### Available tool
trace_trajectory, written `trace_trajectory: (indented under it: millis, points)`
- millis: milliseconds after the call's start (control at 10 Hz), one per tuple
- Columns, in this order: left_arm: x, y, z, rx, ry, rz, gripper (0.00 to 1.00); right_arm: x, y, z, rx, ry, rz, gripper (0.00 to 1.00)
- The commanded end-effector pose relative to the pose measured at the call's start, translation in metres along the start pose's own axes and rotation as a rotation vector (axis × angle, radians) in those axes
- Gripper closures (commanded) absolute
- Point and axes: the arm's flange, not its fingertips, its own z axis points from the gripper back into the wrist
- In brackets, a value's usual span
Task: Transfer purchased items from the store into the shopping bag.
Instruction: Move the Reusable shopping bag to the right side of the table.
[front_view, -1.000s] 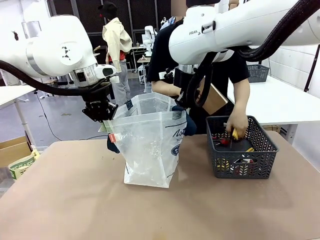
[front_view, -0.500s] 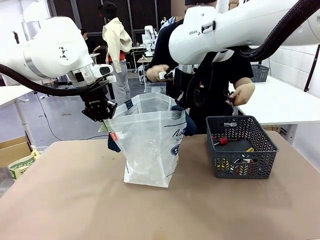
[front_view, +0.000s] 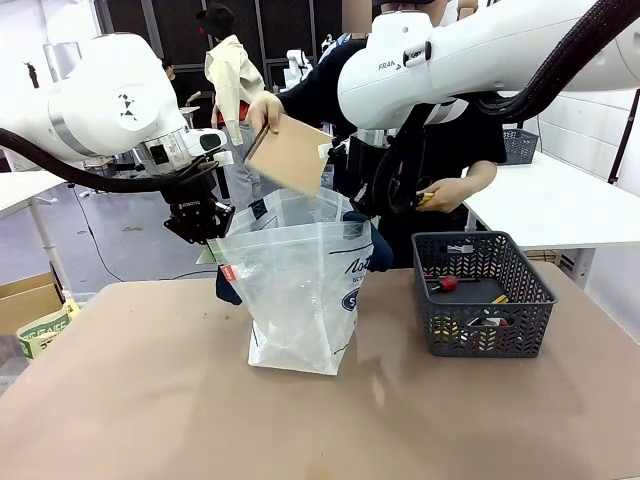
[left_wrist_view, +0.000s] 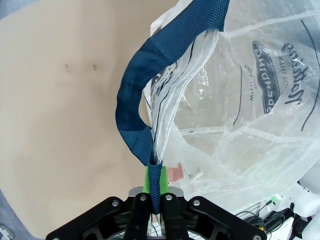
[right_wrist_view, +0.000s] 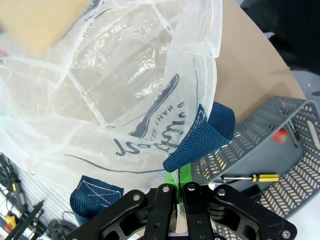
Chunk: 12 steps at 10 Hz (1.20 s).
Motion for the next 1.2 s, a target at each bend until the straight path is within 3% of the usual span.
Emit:
trace_trajectory:
  millis: [0,1100]
  points:
    - [0.0003,0.0009,0.0004,0.0,-0.002,0.003,1.0,-0.0016,-0.0013,-0.0022,0.0,0.005,-0.002,1.0]
    - [0.0003,0.0009,0.0004,0.0,-0.002,0.003,1.0,-0.0016,-0.0013,-0.0022,0.0,0.005,-0.002,1.0]
